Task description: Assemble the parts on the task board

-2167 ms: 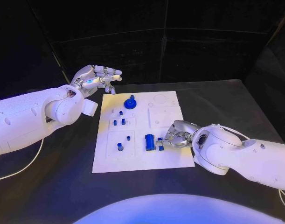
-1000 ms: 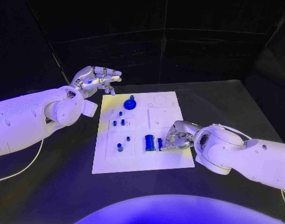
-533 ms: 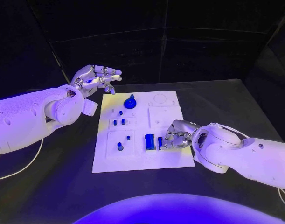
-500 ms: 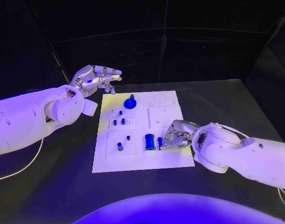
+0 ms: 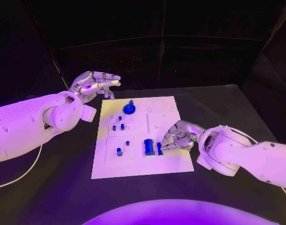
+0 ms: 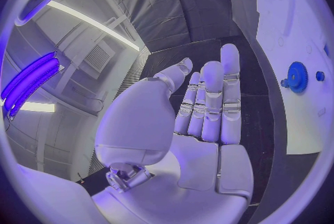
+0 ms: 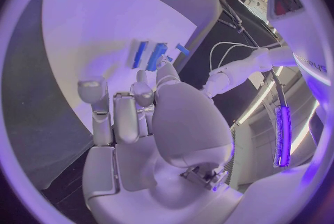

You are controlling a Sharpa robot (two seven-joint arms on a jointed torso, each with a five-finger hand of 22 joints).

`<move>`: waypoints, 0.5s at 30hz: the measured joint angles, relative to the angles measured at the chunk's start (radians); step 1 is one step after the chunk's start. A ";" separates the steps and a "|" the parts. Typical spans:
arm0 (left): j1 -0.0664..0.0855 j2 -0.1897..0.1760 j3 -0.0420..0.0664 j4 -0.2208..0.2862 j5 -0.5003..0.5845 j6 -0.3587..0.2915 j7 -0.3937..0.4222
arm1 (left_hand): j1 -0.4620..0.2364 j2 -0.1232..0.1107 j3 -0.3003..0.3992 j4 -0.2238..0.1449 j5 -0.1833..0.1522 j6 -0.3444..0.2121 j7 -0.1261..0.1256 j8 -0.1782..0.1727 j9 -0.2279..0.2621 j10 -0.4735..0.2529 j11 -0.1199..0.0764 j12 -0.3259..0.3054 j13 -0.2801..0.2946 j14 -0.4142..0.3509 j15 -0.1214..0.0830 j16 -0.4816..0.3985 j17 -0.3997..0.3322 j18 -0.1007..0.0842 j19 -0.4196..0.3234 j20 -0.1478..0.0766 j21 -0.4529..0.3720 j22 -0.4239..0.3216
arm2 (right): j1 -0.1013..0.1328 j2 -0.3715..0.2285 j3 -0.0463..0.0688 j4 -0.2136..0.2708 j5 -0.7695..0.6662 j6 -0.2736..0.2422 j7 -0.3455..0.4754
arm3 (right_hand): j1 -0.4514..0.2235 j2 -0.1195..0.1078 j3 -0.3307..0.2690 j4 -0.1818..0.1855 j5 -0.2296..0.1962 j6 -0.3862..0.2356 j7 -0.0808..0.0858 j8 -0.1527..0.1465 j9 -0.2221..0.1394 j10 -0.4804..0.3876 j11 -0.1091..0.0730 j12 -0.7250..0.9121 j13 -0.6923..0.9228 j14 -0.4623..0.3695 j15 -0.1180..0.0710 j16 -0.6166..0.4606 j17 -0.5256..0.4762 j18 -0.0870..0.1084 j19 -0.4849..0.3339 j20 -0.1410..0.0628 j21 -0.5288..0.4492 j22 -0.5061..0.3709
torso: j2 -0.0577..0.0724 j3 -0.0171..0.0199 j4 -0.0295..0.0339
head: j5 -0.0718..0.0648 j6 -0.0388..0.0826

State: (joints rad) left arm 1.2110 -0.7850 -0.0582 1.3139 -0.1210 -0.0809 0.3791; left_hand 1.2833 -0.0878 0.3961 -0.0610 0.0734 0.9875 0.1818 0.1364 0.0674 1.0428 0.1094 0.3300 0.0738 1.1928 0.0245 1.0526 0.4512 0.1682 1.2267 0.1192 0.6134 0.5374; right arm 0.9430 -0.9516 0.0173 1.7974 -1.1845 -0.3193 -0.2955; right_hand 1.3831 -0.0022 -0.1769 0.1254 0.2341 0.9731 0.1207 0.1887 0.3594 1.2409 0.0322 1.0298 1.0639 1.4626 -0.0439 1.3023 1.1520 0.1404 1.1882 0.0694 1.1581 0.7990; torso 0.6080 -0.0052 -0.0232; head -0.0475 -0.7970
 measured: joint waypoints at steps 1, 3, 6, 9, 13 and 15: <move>0.000 0.000 0.000 0.000 0.004 0.003 0.000 | -0.001 -0.001 -0.002 0.000 0.000 0.000 0.000 0.000 0.000 -0.002 0.002 0.000 0.000 -0.002 -0.001 0.000 0.000 0.000 0.000 0.000 -0.002 -0.001 | 0.005 0.001 0.000 -0.009 0.023 -0.002 0.023 | 0.003 0.001 -0.001 -0.002 0.000 -0.001 0.001 -0.001 -0.001 -0.010 0.001 -0.016 -0.014 -0.002 0.002 -0.011 -0.013 0.001 -0.009 0.001 -0.011 -0.017 | -0.002 -0.0007 0.0006 | -0.001 0.002; -0.002 0.002 0.000 -0.003 0.019 0.010 0.002 | -0.004 -0.004 -0.011 0.004 0.000 -0.003 -0.003 0.000 0.000 -0.002 0.001 0.006 0.000 -0.019 0.002 -0.001 -0.003 0.000 -0.015 0.003 -0.011 -0.005 | 0.024 0.010 0.000 -0.048 0.101 -0.010 0.095 | 0.030 0.014 -0.002 -0.012 0.000 -0.009 0.009 -0.012 -0.007 -0.144 0.010 -0.224 -0.191 -0.075 0.014 -0.192 -0.223 0.033 -0.116 0.008 -0.150 -0.199 | -0.008 -0.0032 0.0023 | -0.003 0.014; -0.006 0.005 -0.002 -0.009 0.045 0.018 0.004 | -0.006 -0.003 -0.022 0.004 0.000 -0.004 -0.003 0.004 0.000 -0.009 0.001 0.010 0.000 -0.072 0.006 -0.033 -0.021 0.000 -0.063 0.008 -0.044 -0.020 | 0.055 0.037 0.002 -0.132 0.243 -0.017 0.213 | 0.070 0.034 -0.001 -0.023 -0.012 -0.025 0.025 -0.030 -0.021 -0.235 0.031 -0.403 -0.336 -0.210 0.036 -0.479 -0.495 0.032 -0.190 0.027 -0.278 -0.295 | -0.023 -0.0068 0.0050 | -0.003 0.035; -0.012 0.010 -0.006 -0.025 0.068 0.020 0.008 | -0.008 -0.001 -0.031 0.004 0.000 -0.010 -0.003 0.004 0.000 -0.025 0.007 0.012 -0.005 -0.152 0.017 -0.119 -0.067 0.000 -0.142 0.018 -0.104 -0.052 | 0.074 0.078 0.002 -0.220 0.385 -0.019 0.317 | 0.105 0.051 -0.001 -0.034 -0.028 -0.041 0.050 -0.053 -0.044 -0.299 0.070 -0.584 -0.499 -0.336 0.079 -0.672 -0.604 0.031 -0.273 0.063 -0.417 -0.377 | -0.038 -0.0107 0.0073 | -0.005 0.061; -0.017 0.024 -0.011 -0.057 0.099 0.017 0.018 | -0.005 0.009 -0.033 0.007 0.000 -0.018 -0.003 0.008 0.000 -0.030 0.012 -0.014 -0.010 -0.239 0.048 -0.324 -0.166 0.000 -0.270 0.047 -0.214 -0.117 | 0.097 0.145 0.002 -0.346 0.552 -0.011 0.432 | 0.123 0.069 -0.003 -0.051 -0.030 -0.039 0.060 -0.089 -0.083 -0.286 0.095 -0.705 -0.668 -0.444 0.129 -0.866 -0.737 0.031 -0.355 0.110 -0.589 -0.478 | -0.058 -0.0159 0.0107 | -0.010 0.096; -0.021 0.037 -0.012 -0.081 0.117 0.013 0.024 | -0.005 0.010 -0.033 0.007 0.000 -0.020 -0.006 0.008 0.000 -0.026 0.021 -0.036 -0.011 -0.269 0.070 -0.429 -0.213 0.000 -0.328 0.066 -0.269 -0.153 | 0.107 0.184 0.003 -0.417 0.623 -0.004 0.484 | 0.131 0.077 -0.001 -0.061 -0.030 -0.037 0.062 -0.106 -0.104 -0.275 0.106 -0.743 -0.738 -0.467 0.141 -0.932 -0.796 0.031 -0.365 0.130 -0.655 -0.520 | -0.067 -0.0175 0.0126 | -0.010 0.115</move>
State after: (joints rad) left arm 1.1898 -0.7482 -0.0699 1.2330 -0.0040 -0.0676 0.4033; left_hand 1.2782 -0.0783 0.3627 -0.0540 0.0734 0.9674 0.1760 0.1444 0.0671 1.0167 0.1304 0.2944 0.0628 0.9236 0.0943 0.6241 0.2386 0.1679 0.8989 0.1855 0.3441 0.3843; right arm 1.0499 -0.7673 0.0198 1.3806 -0.5616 -0.3231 0.1882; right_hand 1.5141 0.0747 -0.1777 0.0639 0.2039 0.9362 0.1830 0.0824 0.2556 0.9654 0.1384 0.2867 0.3258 0.9959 0.0975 0.3707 0.3560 0.1717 0.8228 0.1993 0.5029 0.2793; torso 0.5413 -0.0227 -0.0106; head -0.0576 -0.6822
